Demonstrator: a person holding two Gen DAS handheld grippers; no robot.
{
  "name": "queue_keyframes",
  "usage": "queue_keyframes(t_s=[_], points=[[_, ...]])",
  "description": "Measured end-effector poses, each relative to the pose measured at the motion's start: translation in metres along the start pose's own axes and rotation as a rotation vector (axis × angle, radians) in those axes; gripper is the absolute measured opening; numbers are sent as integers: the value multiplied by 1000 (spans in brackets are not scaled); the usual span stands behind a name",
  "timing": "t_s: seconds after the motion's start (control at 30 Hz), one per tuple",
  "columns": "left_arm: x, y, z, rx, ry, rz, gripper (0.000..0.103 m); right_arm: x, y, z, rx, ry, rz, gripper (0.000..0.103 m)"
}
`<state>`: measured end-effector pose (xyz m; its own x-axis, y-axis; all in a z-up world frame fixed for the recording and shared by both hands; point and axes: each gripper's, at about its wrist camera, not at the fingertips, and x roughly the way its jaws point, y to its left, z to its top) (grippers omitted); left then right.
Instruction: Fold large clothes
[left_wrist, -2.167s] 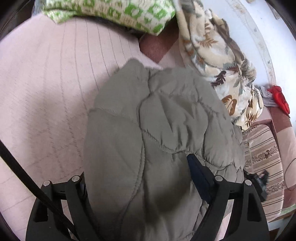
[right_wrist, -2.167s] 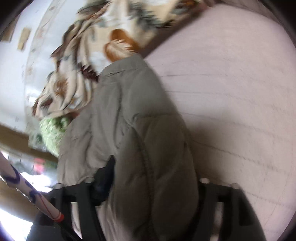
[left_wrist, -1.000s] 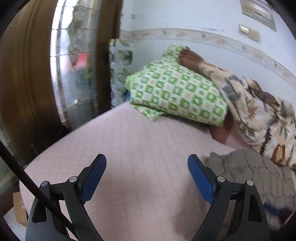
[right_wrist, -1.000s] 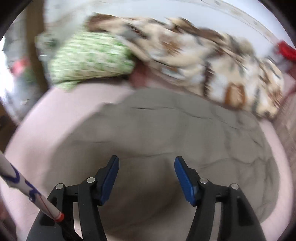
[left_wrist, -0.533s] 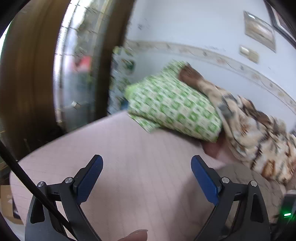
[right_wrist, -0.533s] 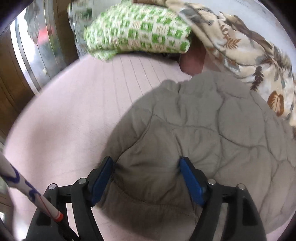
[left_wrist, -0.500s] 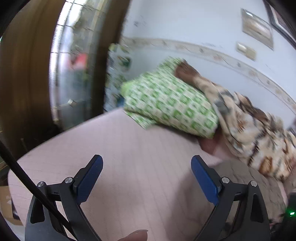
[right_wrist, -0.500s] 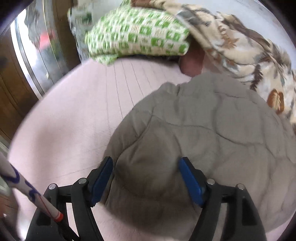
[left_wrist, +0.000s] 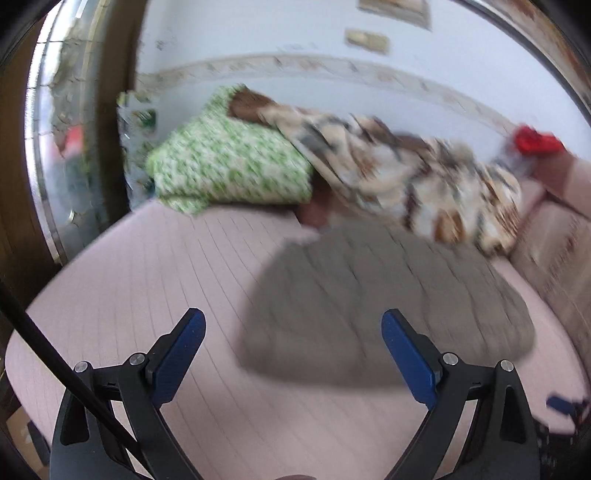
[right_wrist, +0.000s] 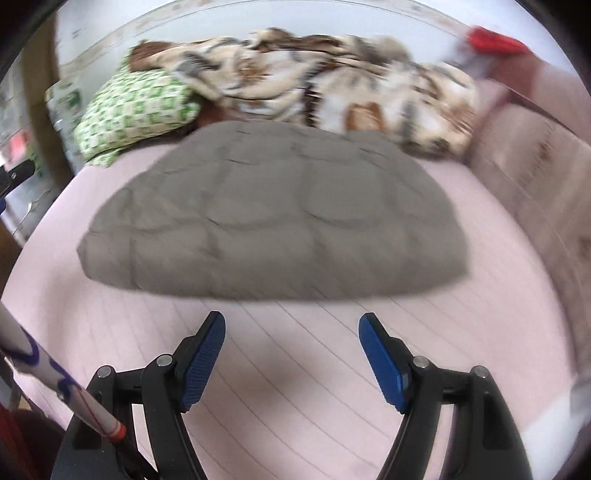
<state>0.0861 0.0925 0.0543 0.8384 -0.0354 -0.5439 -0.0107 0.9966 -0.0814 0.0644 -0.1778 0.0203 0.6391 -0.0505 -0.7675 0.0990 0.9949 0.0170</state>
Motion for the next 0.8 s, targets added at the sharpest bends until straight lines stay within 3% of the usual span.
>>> queue_keyframes(t_s=[0.2,0.33,0.8], points=[[-29,-39,-66,59,174,-5,96,-18,-29,-37,29,-4,-39,82],[-40,-54,-88,71,251,-17,96,-17,-32,-50,40,3,-29,82],[-64,-86,-106,116,284,8,95,-35,-42,-69,30,-42,-61,84]])
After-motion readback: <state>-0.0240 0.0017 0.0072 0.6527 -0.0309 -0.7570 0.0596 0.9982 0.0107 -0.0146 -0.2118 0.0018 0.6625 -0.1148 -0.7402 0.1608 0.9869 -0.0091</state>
